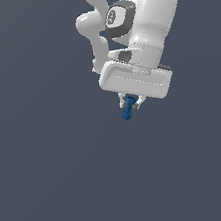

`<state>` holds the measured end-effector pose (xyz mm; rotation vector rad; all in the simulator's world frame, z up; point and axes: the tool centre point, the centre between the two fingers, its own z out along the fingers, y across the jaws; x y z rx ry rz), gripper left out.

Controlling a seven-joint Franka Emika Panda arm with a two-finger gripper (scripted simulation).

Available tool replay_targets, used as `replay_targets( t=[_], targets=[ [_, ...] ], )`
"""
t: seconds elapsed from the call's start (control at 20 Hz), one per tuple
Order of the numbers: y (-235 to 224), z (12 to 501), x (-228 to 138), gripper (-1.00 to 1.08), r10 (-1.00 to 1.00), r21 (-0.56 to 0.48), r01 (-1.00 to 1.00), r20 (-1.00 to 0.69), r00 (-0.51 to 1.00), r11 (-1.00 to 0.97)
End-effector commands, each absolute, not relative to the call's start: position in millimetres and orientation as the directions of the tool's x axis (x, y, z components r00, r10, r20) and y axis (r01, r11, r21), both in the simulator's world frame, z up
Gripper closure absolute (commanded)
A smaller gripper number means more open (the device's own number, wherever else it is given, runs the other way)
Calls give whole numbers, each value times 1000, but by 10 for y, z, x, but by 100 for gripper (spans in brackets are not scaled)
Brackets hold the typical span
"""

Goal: Pick up the object and move it to a goal position.

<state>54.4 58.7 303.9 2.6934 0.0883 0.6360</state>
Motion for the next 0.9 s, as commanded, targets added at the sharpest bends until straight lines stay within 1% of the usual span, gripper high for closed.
replay_targets(
  t=[0.0,0.85],
  targets=[
    [676,3192,572,108,126,381,-61,447,886,-923],
    [1500,4396,721,108,10,436,-358,646,763,-826]
  ],
)
